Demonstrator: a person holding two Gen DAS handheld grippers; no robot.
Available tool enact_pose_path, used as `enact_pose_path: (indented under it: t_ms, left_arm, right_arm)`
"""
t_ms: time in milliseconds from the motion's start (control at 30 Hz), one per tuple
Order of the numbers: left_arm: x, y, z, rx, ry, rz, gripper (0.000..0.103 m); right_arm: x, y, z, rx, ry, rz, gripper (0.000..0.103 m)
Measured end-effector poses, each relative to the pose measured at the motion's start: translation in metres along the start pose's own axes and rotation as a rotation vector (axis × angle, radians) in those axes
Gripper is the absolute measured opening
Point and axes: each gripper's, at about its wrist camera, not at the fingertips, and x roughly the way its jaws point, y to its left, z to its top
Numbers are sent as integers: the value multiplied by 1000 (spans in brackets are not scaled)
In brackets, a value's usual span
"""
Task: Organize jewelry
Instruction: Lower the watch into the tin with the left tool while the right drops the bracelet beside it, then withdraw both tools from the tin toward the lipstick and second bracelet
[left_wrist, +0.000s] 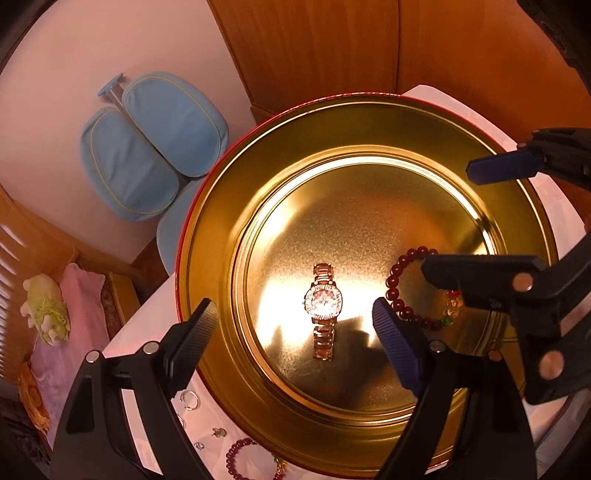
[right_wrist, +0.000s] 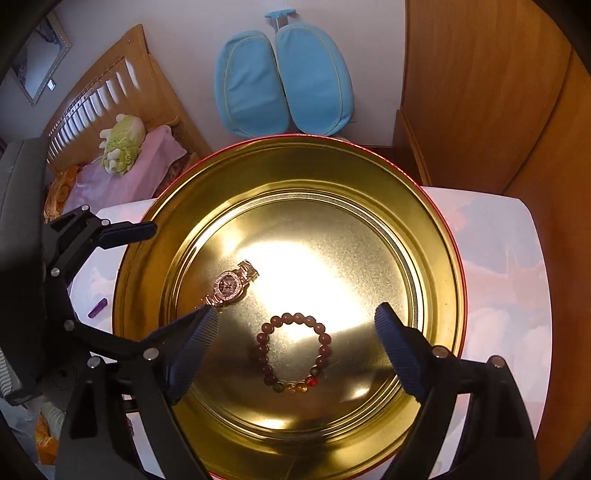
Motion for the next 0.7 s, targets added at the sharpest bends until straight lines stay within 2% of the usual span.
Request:
enact_pose_path:
  t_ms: [133,333,433,700]
  left_arm:
    - [-7,4,-5,-19,-5,3,84]
    - [-26,7,-16,-78,-66,-5,84]
    - [-36,7,-32,-142,-89,-22,84]
    - [-61,20,-94,-317,-93,-30,84]
  right_arm:
    - [-5,7,-4,-20,-6,8,90]
    - [-14,17,-10,-24,-30,-26,97]
    - [-23,16,-18,-18,-48,-51,97]
    - [-49,19,-41,-12,-76,-10,97]
